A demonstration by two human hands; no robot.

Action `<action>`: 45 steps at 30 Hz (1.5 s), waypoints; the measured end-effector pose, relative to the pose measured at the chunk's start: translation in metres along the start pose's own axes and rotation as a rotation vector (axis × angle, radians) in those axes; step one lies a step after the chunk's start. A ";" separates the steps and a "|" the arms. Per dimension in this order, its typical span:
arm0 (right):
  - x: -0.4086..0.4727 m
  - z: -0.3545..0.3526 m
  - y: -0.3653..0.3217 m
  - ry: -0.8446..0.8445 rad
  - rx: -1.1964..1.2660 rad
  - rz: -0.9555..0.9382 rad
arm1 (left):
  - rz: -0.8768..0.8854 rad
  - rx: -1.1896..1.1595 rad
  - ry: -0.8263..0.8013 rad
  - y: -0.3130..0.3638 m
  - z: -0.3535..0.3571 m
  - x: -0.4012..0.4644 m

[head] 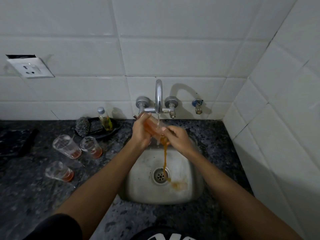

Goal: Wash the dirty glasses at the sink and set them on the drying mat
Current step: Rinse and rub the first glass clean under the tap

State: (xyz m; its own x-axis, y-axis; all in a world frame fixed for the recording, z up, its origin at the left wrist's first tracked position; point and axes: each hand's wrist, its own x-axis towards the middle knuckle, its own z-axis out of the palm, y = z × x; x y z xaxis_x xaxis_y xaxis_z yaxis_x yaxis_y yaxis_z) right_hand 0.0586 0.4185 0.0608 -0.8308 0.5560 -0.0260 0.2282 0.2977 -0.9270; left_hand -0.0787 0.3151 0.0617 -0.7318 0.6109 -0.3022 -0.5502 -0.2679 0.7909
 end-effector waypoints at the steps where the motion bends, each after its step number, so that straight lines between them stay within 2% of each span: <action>1: -0.002 -0.001 0.003 -0.007 -0.009 0.014 | 0.021 0.018 0.011 0.000 -0.001 0.000; 5: -0.006 -0.004 0.010 0.023 -0.077 0.007 | 0.096 0.123 0.135 0.001 0.004 -0.003; 10: -0.009 0.004 0.010 0.126 -0.269 -0.235 | 0.230 0.277 0.154 0.005 0.014 0.000; 12: -0.007 0.009 0.009 0.140 -0.353 -0.343 | 0.193 0.223 0.133 0.007 0.016 0.002; 15: -0.003 0.017 0.004 0.180 -0.417 -0.456 | 0.090 0.001 -0.083 0.006 0.013 0.002; 18: -0.001 0.023 -0.008 0.251 -0.413 -0.529 | -0.046 -0.104 -0.122 0.003 0.011 -0.005; 23: 0.016 0.024 -0.011 0.321 -0.195 -0.401 | -0.116 -0.290 -0.094 -0.003 0.007 -0.011; 25: 0.018 0.020 -0.008 0.348 -0.249 -0.442 | -0.121 -0.236 -0.109 -0.001 0.008 -0.010; 29: 0.014 0.014 -0.012 0.276 -0.518 -0.706 | -0.123 0.033 -0.120 0.003 0.008 0.001; 30: 0.014 0.016 -0.013 0.283 -0.501 -0.700 | -0.134 0.050 -0.107 0.003 0.007 0.003; 33: 0.014 0.025 -0.017 0.389 -0.291 -0.453 | -0.129 -0.021 -0.097 0.001 0.003 0.002; 34: 0.015 0.025 -0.017 0.393 -0.280 -0.430 | -0.136 -0.058 -0.106 0.000 0.004 0.000; 35: 0.014 0.025 -0.017 0.367 -0.331 -0.471 | -0.162 -0.072 -0.118 -0.001 0.004 -0.002; 38: 0.007 0.019 -0.018 0.276 -0.538 -0.797 | -0.200 -0.014 -0.152 0.000 0.006 -0.003; 39: 0.007 0.019 -0.017 0.277 -0.542 -0.831 | -0.190 0.005 -0.154 0.001 0.006 -0.002; 43: 0.009 0.024 -0.021 0.364 -0.343 -0.484 | -0.149 -0.039 -0.108 0.001 0.002 0.002; 45: 0.010 0.023 -0.022 0.321 -0.426 -0.571 | -0.175 -0.031 -0.116 0.002 0.005 0.001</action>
State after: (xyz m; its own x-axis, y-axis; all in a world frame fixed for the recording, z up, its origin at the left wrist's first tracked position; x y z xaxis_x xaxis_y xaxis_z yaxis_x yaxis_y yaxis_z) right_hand 0.0335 0.3994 0.0722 -0.7055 0.4052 0.5815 0.0390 0.8414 -0.5390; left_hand -0.0789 0.3187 0.0658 -0.5735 0.7313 -0.3690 -0.6784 -0.1716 0.7144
